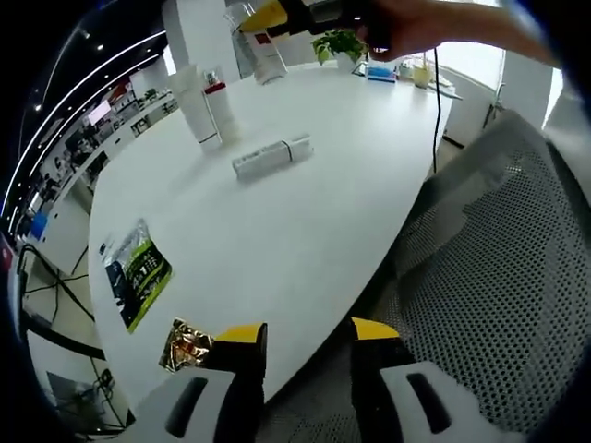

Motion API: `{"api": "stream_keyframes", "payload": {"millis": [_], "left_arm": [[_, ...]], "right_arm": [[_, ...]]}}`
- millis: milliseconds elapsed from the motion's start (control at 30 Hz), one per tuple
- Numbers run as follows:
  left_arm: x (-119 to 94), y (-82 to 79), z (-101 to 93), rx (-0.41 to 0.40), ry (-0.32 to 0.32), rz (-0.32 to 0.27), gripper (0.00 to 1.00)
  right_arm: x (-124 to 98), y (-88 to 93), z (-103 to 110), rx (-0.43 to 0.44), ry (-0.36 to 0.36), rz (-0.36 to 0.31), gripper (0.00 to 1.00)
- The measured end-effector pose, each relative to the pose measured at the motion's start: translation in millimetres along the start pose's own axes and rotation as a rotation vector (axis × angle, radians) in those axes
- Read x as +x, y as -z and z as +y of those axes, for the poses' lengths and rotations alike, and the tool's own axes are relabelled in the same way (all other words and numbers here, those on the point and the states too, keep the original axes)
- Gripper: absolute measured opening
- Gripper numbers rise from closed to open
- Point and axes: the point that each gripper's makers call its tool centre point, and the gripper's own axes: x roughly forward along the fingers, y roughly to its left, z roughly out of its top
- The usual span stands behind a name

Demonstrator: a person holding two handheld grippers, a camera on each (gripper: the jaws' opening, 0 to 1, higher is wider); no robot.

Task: Arrange the skincare products in the storage area until every visible bottle or jar stands upright without overlapping.

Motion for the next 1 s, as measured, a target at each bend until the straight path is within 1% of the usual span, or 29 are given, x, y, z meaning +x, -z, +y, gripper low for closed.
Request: {"api": "stream_keyframes", "payload": {"millis": [167, 200, 267, 433, 533, 600, 867, 1000], "left_arm": [[1, 3.7, 0.7, -0.013, -0.004, 0.019, 0.38], [1, 4.1, 0.7, -0.014, -0.006, 0.02, 0.38], [1, 3.5, 1.9, -0.015, -0.012, 0.014, 0.38], [1, 0.9, 7.0, -0.057, -0.031, -0.014, 0.38], [1, -2.4, 4.9, -0.089, -0.019, -0.035, 0.38], [1, -4.0, 5.0, -0.109, -0.017, -0.048, 0.38], [3, -3.8, 7.7, -0.157, -0.019, -0.057, 0.38], [4, -2.5, 9.6, -0.174, -0.019, -0.057, 0.38]], "right_arm": [[22, 4.3, -15, -0.042, 0.012, 0.009, 0.19], [28, 8.0, -21, -0.051, 0.017, 0.018, 0.19], [37, 13.0, -27, -0.073, 0.015, 0.03, 0.19], [55, 21.5, -31, -0.117, 0.003, 0.033, 0.19], [65, 30.7, -38, -0.158, 0.0, 0.038, 0.19], [70, 35.9, -41, -0.167, -0.006, 0.038, 0.19], [97, 55.0, -53, -0.217, -0.035, 0.051, 0.19], [109, 58.2, -58, -0.243, -0.041, 0.044, 0.19]]}}
